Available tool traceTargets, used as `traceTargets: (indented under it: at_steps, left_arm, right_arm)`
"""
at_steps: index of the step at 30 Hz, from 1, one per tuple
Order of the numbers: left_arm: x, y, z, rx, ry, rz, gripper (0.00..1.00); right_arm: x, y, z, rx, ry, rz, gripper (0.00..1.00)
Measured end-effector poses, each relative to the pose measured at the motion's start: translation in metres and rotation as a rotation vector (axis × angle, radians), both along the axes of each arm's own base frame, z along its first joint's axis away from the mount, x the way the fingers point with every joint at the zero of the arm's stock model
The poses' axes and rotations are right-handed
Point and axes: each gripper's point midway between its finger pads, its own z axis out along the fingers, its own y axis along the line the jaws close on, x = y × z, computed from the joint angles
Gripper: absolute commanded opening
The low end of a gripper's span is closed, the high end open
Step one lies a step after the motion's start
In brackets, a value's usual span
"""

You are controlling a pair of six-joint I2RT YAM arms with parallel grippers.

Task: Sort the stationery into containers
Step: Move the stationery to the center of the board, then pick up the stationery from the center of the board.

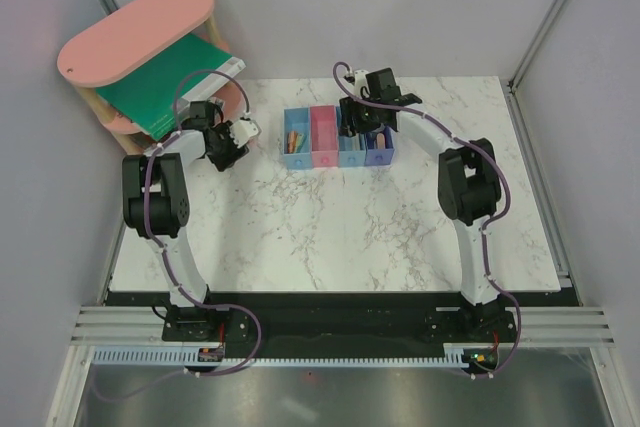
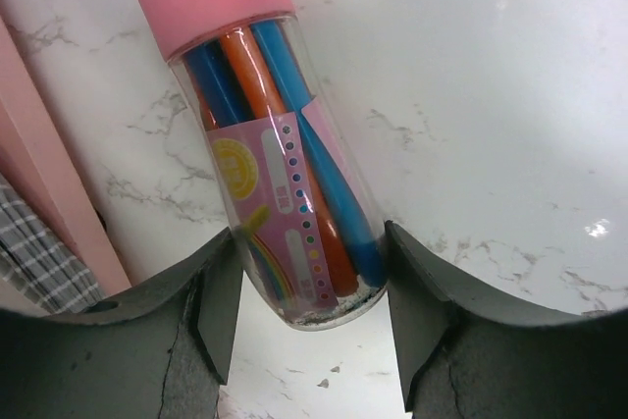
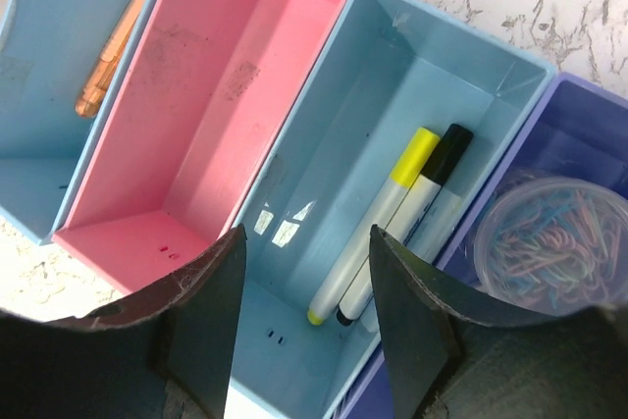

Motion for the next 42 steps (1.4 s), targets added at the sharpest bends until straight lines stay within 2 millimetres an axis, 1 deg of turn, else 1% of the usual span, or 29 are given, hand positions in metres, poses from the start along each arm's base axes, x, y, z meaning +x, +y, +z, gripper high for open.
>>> traceTargets:
  at_steps: [2,4,7,10,12,16,18,19,20,23,28,29,31,38,42]
  left_arm:
    - [-0.004,-0.007,0.0,-0.003,0.002,-0.014,0.06]
    - [-0.012,-0.018,0.0,-0.013,0.011,-0.04,0.06]
    - [-0.03,-0.041,0.001,-0.034,0.034,-0.094,0.05]
    - [-0.054,-0.059,-0.001,-0.058,0.07,-0.139,0.05]
    - [-0.068,-0.063,-0.001,-0.066,0.087,-0.151,0.05]
    - [-0.094,-0.058,-0.002,-0.053,0.112,-0.156,0.05]
    - [-0.106,-0.054,-0.003,-0.032,0.11,-0.171,0.13]
    - [-0.112,-0.051,-0.003,-0.016,0.11,-0.179,0.21]
    - [-0.118,-0.049,-0.003,-0.003,0.11,-0.187,0.4]
    - [-0.128,-0.044,-0.003,0.023,0.114,-0.196,0.64]
    - [-0.132,-0.037,-0.006,0.053,0.138,-0.17,0.72]
    - [-0.132,-0.036,-0.005,0.056,0.141,-0.158,0.77]
    - [-0.131,-0.033,-0.005,0.054,0.153,-0.128,0.81]
    - [-0.134,-0.036,-0.006,-0.01,0.226,0.011,0.82]
    - [-0.133,-0.039,-0.002,-0.05,0.249,0.097,0.82]
  right_arm:
    - [-0.003,-0.001,0.004,0.001,-0.003,0.0,0.61]
    - [-0.006,-0.003,0.006,0.001,-0.003,0.001,0.61]
    - [-0.012,-0.005,0.006,-0.004,0.003,0.005,0.61]
    - [-0.017,-0.007,0.006,-0.009,0.009,0.011,0.62]
    - [-0.02,-0.008,0.008,-0.012,0.01,0.013,0.61]
    - [-0.024,-0.009,0.011,-0.012,0.009,0.018,0.62]
    - [-0.026,-0.01,0.011,-0.012,0.01,0.019,0.62]
    - [-0.027,-0.01,0.012,-0.012,0.01,0.019,0.62]
    - [-0.028,-0.01,0.012,-0.012,0.012,0.02,0.62]
    - [-0.031,-0.011,0.013,-0.011,0.015,0.022,0.62]
    - [-0.034,-0.011,0.016,-0.005,0.015,0.027,0.62]
    - [-0.035,-0.011,0.017,-0.005,0.016,0.027,0.62]
    - [-0.035,-0.011,0.019,-0.003,0.012,0.029,0.62]
    - [-0.036,-0.011,0.025,0.002,0.002,0.03,0.62]
    - [-0.036,-0.011,0.026,0.004,0.003,0.031,0.62]
